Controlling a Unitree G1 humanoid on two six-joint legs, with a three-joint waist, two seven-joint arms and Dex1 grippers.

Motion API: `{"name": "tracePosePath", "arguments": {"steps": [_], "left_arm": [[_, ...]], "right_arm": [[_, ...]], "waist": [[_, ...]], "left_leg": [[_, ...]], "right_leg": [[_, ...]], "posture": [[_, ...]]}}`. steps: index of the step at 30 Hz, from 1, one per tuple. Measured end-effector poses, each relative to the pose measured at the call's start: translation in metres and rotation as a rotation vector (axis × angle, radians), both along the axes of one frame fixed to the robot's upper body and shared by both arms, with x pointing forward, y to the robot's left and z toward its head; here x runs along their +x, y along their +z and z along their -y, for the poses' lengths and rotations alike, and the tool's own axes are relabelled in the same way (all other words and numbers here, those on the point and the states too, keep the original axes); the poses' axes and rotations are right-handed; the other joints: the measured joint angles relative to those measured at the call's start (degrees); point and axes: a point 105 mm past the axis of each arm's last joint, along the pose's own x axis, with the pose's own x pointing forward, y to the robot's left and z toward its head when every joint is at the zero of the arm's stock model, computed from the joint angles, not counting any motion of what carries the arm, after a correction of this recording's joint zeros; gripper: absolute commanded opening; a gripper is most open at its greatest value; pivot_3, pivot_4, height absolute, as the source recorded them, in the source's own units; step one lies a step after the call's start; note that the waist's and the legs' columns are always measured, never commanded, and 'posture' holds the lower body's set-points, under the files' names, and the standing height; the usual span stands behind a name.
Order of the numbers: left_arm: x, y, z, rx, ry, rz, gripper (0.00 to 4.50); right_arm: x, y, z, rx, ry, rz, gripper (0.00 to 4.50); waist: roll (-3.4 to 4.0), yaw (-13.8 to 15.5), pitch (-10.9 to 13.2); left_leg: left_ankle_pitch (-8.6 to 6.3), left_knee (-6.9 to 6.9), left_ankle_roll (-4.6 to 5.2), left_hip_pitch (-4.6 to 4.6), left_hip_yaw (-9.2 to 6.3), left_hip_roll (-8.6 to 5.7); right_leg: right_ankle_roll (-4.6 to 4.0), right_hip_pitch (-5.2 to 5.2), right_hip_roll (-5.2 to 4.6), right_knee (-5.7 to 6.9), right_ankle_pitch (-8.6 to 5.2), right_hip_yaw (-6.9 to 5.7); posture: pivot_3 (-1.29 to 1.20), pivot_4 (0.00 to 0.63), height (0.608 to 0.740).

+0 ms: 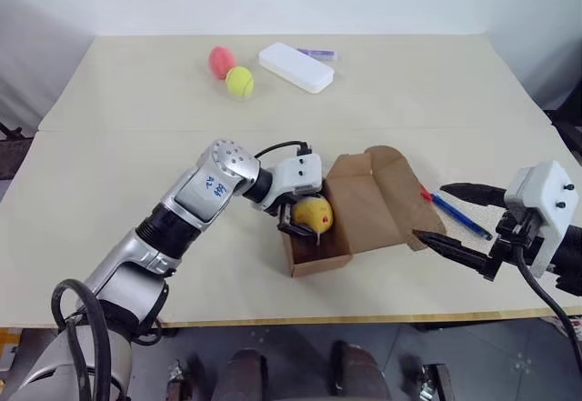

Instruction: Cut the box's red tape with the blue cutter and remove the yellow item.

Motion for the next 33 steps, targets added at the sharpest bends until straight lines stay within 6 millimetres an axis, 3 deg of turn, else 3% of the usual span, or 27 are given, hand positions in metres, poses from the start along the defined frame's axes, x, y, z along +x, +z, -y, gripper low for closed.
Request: {"name": "tracePosePath", "arguments": {"steps": [13, 15, 20, 25, 30, 33], "left_arm": [[0.003, 0.012, 0.000, -0.058, -0.012, 0.030, 0.43], [0.004, 0.016, -0.002, -0.079, -0.003, 0.026, 0.08], [-0.002, 0.054, 0.002, -0.296, 0.001, 0.014, 0.05], [0.005, 0.096, -0.015, -0.535, 0.121, 0.000, 0.05], [0.016, 0.118, -0.049, -0.634, 0.316, 0.006, 0.05], [0.022, 0.107, -0.083, -0.537, 0.453, 0.040, 0.05]], "right_arm": [[0.000, -0.001, 0.004, -0.009, -0.018, 0.005, 4.50], [0.001, 0.001, 0.005, -0.008, -0.013, 0.017, 4.50], [0.005, 0.003, 0.007, -0.001, -0.013, 0.023, 4.50], [0.008, 0.008, 0.007, -0.001, 0.011, 0.043, 4.50], [0.013, 0.010, 0.007, 0.013, 0.054, 0.050, 4.50], [0.017, 0.022, 0.001, 0.102, 0.112, 0.103, 4.50]], "waist": [[0.00, 0.2, 0.0], [0.00, 0.1, 0.0], [0.00, 0.2, 0.0], [0.00, -0.3, 0.0], [0.01, -0.4, 0.0], [0.01, -0.9, 0.0]], "left_leg": [[0.00, 0.00, 0.00, 0.00, 0.00, 0.00], [0.00, 0.01, 0.00, 0.00, 0.00, 0.00], [0.00, 0.01, 0.00, 0.00, -0.02, 0.00], [0.00, 0.03, 0.00, 0.04, -0.02, 0.01], [0.00, 0.01, -0.01, 0.09, -0.04, 0.01], [0.02, -0.03, -0.03, 0.16, -0.01, 0.01]], "right_leg": [[0.01, 0.00, 0.00, 0.01, 0.00, 0.00], [0.01, 0.00, 0.00, 0.01, 0.01, 0.00], [0.02, 0.00, 0.00, 0.03, 0.01, 0.00], [0.02, 0.00, 0.00, 0.10, 0.01, 0.00], [0.03, 0.00, 0.00, 0.16, 0.01, 0.00], [0.03, 0.00, 0.00, 0.16, 0.02, 0.01]], "posture": [[0.00, 0.150, 0.740], [0.00, 0.150, 0.740], [0.00, 0.150, 0.740], [0.00, 0.150, 0.740], [0.00, 0.150, 0.740], [0.00, 0.150, 0.740]]}}
